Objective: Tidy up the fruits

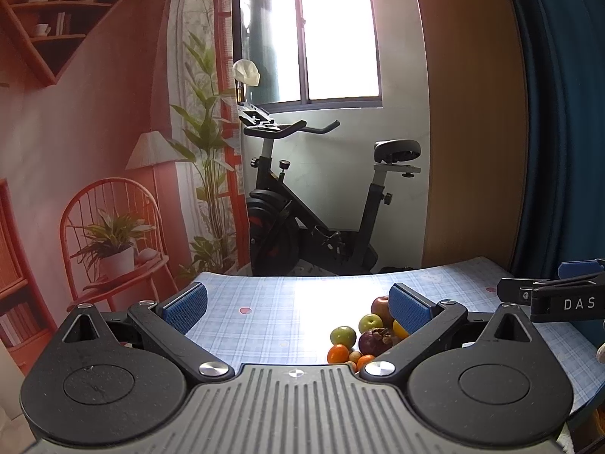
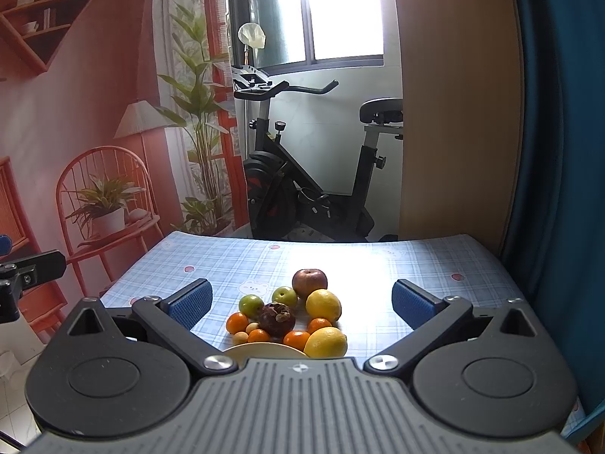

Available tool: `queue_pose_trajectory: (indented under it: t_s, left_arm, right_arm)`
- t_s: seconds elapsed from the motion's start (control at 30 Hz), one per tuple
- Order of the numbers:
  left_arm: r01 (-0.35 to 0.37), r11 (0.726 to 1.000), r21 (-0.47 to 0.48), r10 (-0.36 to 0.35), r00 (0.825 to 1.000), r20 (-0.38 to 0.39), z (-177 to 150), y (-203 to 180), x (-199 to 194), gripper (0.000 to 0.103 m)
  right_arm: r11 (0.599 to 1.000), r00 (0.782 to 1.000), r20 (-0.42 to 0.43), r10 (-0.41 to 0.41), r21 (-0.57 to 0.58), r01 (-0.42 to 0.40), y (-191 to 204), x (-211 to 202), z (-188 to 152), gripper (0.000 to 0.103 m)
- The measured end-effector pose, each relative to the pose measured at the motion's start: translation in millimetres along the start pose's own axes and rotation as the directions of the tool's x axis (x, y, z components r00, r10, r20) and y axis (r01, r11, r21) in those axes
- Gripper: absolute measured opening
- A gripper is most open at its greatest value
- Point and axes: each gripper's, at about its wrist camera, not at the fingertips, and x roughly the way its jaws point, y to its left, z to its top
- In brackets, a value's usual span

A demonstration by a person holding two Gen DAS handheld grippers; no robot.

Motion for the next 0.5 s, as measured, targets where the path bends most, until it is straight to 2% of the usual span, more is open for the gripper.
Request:
queue_pose_trajectory:
  t_s: [0.2,0.37,0.43,0.5]
  left_arm:
    - [-0.021,0.999,-0.033,0.02,1.0,-0.014,2.0,6.5,8.1,0.103]
    - [-0.041,0.998,-0.042,0.04,0.999,-0.02,5.2,15.8,30.5,0.103]
    - [-0.027,0.999,-0.04,0.027,0.999,0.019,4.3,19.6,40.1,0.103]
    - [-0.028,0.999,-0.039,0.029,0.999,0.028,3.1,22.2,52.8,0.103]
  right_arm:
    - [1.0,1.0,0.001,0.008,0.021,-0.008,-4.4,5.6,2.6,0.103]
    - [0.999,0.996,0.075,0.041,0.014,-0.043,-17.6,16.2,4.6,0.103]
    - [0.999,0.993,0.105,0.045,-0.017,-0.044,-22.8,25.6,2.7,0.103]
    - [0.998,0.994,0.094,0.048,-0.031,-0.045,-27.4,39.8,0.5,0.103]
